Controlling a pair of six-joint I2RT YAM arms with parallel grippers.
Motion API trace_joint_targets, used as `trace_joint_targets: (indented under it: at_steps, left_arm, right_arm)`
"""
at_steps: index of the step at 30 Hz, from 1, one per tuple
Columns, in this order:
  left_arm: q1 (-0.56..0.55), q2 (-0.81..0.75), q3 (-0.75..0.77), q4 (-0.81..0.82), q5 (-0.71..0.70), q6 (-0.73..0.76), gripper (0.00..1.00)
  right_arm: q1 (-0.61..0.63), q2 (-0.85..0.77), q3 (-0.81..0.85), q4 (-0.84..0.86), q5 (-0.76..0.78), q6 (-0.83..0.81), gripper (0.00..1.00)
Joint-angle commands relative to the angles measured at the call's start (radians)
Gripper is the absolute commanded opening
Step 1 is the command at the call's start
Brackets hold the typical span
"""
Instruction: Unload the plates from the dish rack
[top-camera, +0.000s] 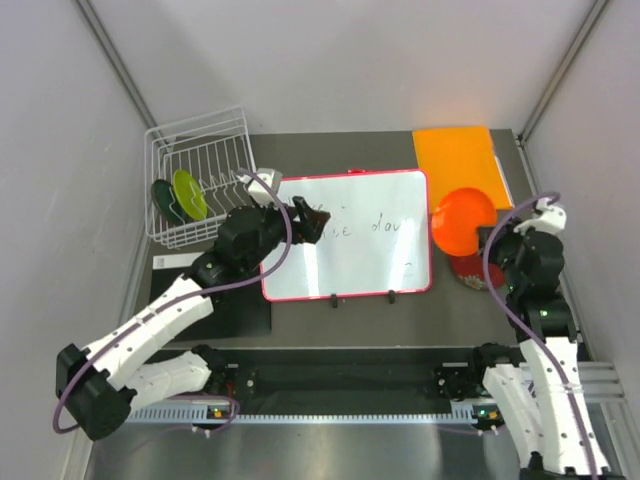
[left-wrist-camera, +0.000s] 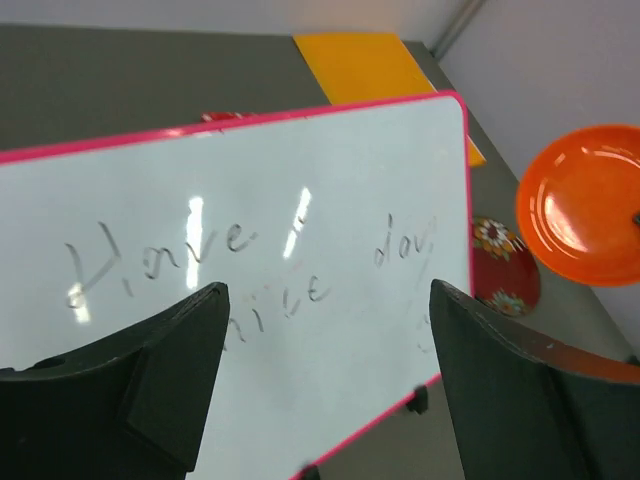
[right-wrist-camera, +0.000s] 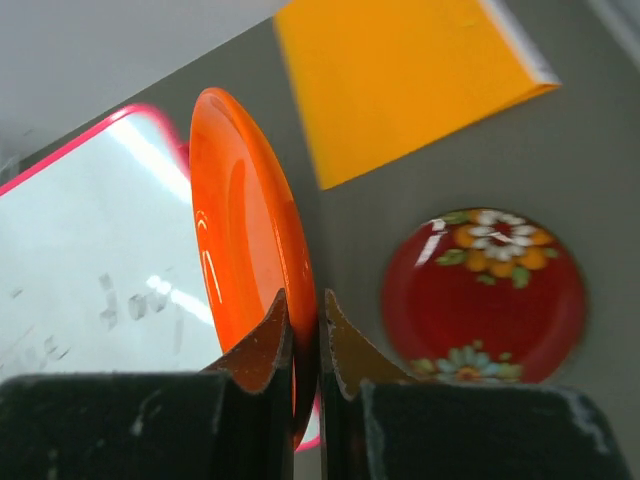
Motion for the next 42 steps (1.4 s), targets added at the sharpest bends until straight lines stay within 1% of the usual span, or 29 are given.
trace_joint_targets:
  at_steps: [1, 2, 4, 5, 8, 10, 12, 19, 24, 27, 31, 35, 36, 38, 41, 42]
  left_arm:
    - [0.006, -0.058, 0.086, -0.108, -0.235, 0.162, 0.86]
    - [0.006, -0.063, 0.091, -0.115, -0.269, 0.168, 0.88]
    - [0.022, -0.071, 0.095, -0.121, -0.280, 0.186, 0.89]
    - [0.029, -0.071, 0.095, -0.126, -0.293, 0.189, 0.89]
    - [0.084, -0.069, 0.086, -0.129, -0.269, 0.176, 0.90]
    - [0.139, -0.069, 0.071, -0.117, -0.206, 0.147, 0.90]
    - [0.168, -0.071, 0.051, -0.106, -0.168, 0.133, 0.90]
    - [0.271, -0.057, 0.018, -0.089, -0.091, 0.105, 0.90]
    - [0.384, -0.031, 0.008, -0.082, 0.004, 0.073, 0.90]
    - [0.424, -0.025, -0.009, -0.063, 0.051, 0.047, 0.90]
    - [0.435, -0.008, -0.014, -0.056, 0.073, 0.031, 0.89]
    - [0.440, 0.011, -0.005, -0.054, 0.073, 0.018, 0.89]
    - [0.443, 0.024, 0.000, -0.054, 0.073, 0.010, 0.89]
    - [0.447, 0.034, 0.003, -0.056, 0.105, -0.005, 0.89]
    - [0.452, 0.043, -0.003, -0.019, 0.121, -0.033, 0.89]
    - [0.452, 0.052, -0.003, -0.014, 0.124, -0.036, 0.89]
  right_arm:
    - [-0.213, 0.028, 0.022, -0.064, -0.047, -0.079, 0.00]
    - [-0.283, 0.045, 0.014, -0.045, -0.097, -0.080, 0.00]
    - [-0.354, 0.073, -0.001, -0.033, -0.143, -0.068, 0.00]
    - [-0.410, 0.109, -0.008, -0.010, -0.172, -0.062, 0.00]
    - [-0.474, 0.186, -0.058, 0.059, -0.231, -0.047, 0.00]
    - [-0.485, 0.238, -0.090, 0.099, -0.252, -0.040, 0.00]
    - [-0.486, 0.262, -0.123, 0.145, -0.274, -0.027, 0.00]
    - [-0.492, 0.373, -0.172, 0.251, -0.265, -0.016, 0.00]
    - [-0.495, 0.417, -0.186, 0.266, -0.226, -0.020, 0.00]
    - [-0.500, 0.435, -0.199, 0.275, -0.196, -0.019, 0.00]
    - [-0.505, 0.482, -0.204, 0.274, -0.191, -0.011, 0.02]
    - [-0.506, 0.521, -0.212, 0.285, -0.206, -0.007, 0.10]
    - [-0.506, 0.525, -0.213, 0.288, -0.209, -0.008, 0.16]
    - [-0.506, 0.535, -0.210, 0.285, -0.214, -0.010, 0.17]
    - [-0.506, 0.533, -0.209, 0.282, -0.202, -0.013, 0.26]
    - [-0.506, 0.532, -0.207, 0.278, -0.197, -0.014, 0.32]
